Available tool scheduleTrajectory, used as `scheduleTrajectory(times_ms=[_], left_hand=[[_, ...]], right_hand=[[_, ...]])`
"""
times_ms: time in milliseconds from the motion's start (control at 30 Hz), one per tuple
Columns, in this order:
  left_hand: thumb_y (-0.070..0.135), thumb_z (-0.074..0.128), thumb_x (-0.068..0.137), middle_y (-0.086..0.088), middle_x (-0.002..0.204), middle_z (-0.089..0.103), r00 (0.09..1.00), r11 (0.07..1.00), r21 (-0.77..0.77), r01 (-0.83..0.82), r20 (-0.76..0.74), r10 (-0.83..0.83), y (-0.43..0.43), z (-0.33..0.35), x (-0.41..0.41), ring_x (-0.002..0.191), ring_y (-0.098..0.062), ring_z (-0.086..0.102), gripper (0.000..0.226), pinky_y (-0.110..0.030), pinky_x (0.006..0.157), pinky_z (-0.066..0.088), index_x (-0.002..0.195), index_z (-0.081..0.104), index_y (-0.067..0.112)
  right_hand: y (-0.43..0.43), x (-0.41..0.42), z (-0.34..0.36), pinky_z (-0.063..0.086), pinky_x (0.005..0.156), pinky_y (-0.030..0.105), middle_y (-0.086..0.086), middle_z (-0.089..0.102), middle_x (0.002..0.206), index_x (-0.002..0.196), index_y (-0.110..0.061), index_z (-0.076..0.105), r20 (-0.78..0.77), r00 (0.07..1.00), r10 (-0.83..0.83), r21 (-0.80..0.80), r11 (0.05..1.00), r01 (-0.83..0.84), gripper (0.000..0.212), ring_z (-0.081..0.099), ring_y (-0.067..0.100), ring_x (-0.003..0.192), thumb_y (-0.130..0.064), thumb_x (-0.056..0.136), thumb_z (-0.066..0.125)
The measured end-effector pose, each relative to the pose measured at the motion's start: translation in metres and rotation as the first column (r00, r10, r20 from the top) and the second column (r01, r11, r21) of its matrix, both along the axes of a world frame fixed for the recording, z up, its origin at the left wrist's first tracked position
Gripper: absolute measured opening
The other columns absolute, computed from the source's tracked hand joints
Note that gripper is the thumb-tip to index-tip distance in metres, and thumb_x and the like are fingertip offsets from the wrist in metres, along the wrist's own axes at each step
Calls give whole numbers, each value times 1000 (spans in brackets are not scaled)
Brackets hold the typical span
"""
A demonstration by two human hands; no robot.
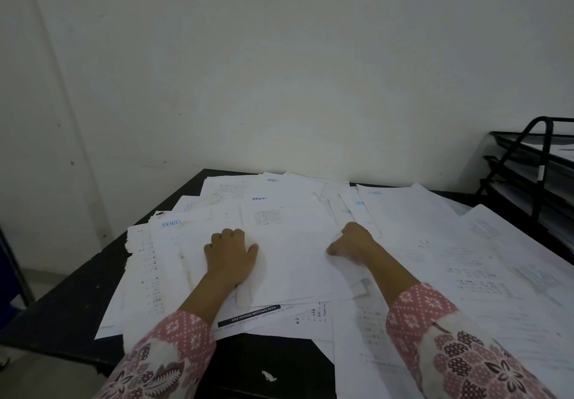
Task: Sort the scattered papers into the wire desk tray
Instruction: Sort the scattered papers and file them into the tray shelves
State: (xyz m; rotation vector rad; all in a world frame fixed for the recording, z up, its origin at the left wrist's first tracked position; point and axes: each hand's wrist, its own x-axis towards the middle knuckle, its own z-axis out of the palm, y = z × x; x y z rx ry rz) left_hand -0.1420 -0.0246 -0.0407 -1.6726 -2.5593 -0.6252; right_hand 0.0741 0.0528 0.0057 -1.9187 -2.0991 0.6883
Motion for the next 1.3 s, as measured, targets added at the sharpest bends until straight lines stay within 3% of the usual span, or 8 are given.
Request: scheduleTrajectory(times_ms=[67,200,300,400,567,767,933,1300], left_hand=[[40,47,93,-9,132,48,996,1000,26,-7,94,5,2,2,1,123,-29,40,46,-39,100,33,131,45,13],[27,64,86,-14,134,45,862,982,167,-84,507,-12,7,11,3,123,-32,42,56,-39,102,37,134,40,10],[17,71,80,-17,137,35,760,967,205,-153,650,-18,6,20,3,121,-32,44,71,-35,96,39,137,30,7],[14,73,79,-18,134,39,658,968,145,-205,753,27,7,25,0,118,-34,47,74,-35,87,43,135,25,2],[7,69,82,-16,122,59,379,961,214,-178,916,-134,9,29,-4,104,-30,59,45,-37,85,50,123,51,-1],[5,56,91,-7,120,54,483,846,485,-222,808,-336,9,60,14,102,-21,53,41,-32,86,45,128,39,8],[7,52,93,-6,108,54,552,731,656,-187,686,-474,12,93,31,94,-20,54,25,-28,78,45,113,39,14],[17,52,95,0,117,53,538,694,711,-115,632,-558,13,107,62,105,-17,55,31,-27,82,50,123,39,14]], right_hand=[[-2,-6,-1,42,85,28,5,46,95,95,-7,47,38,999,-14,9,1000,13,26,46,22,96,-19,81,66],[-4,-16,-3,35,51,20,2,40,73,87,-6,38,-163,985,-59,-30,998,55,25,42,11,62,1,80,61],[-6,-14,-3,39,56,22,3,44,76,96,-4,42,-323,945,-40,-43,999,28,24,48,17,72,7,80,56],[-8,-6,0,45,68,24,10,55,101,112,-4,49,-536,844,-23,-53,999,-6,35,51,23,90,9,80,54],[-10,7,7,48,69,28,8,56,104,121,-7,51,-690,721,66,22,997,-71,43,55,24,91,8,82,57],[-9,20,24,50,84,32,0,61,108,114,-18,50,-747,633,202,236,971,-32,39,60,19,97,2,83,61],[-10,28,50,45,69,18,-9,57,96,114,-17,45,-764,581,282,382,922,55,35,56,5,85,-6,86,64],[-17,33,79,44,61,21,-9,52,96,114,-19,40,-820,499,280,415,891,183,27,54,5,83,-11,92,52]])
